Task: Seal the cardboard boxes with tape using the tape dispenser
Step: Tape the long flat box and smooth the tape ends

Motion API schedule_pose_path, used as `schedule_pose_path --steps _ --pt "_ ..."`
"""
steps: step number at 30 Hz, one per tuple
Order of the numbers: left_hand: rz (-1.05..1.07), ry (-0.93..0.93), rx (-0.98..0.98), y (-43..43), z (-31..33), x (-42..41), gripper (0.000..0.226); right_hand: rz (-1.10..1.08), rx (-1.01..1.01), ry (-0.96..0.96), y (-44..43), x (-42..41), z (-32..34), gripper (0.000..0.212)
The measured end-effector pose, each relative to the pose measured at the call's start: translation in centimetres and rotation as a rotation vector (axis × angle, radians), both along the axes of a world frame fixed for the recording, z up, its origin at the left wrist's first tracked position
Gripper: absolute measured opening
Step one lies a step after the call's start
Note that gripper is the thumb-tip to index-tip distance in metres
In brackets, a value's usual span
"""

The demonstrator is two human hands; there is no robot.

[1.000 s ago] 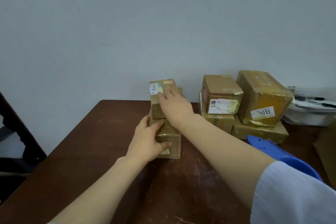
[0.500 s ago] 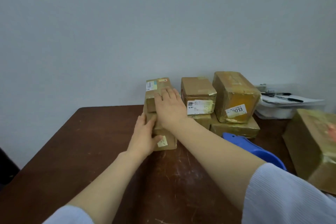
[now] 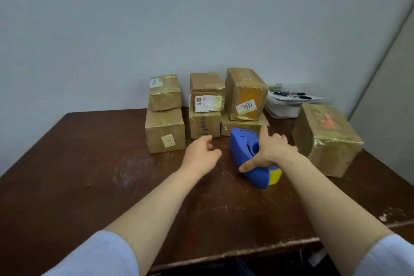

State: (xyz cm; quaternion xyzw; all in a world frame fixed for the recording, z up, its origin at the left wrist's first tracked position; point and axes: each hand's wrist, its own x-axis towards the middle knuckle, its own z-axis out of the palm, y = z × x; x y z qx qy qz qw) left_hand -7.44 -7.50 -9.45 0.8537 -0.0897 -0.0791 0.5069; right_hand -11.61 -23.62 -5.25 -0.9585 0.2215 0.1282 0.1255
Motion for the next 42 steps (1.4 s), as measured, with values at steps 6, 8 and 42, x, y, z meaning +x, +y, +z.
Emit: schedule_pose_path --steps 6,8,42 --pt "0.023 0.538 -0.317 -2.6 0.4 -2.6 0.072 -0.203 0.303 -0.246 -3.0 -0.2 -2.2 0.046" --pt "0.006 0.587 -0.319 -2.6 0.4 -3.2 0.075 -0.184 0.302 -0.250 -2.8 -0.6 -2.8 0.035" --pt "0.637 0.005 -0.083 22.4 -0.6 8.0 0.011 0.258 0.534 -0.302 29.0 13.0 -2.1 0.046"
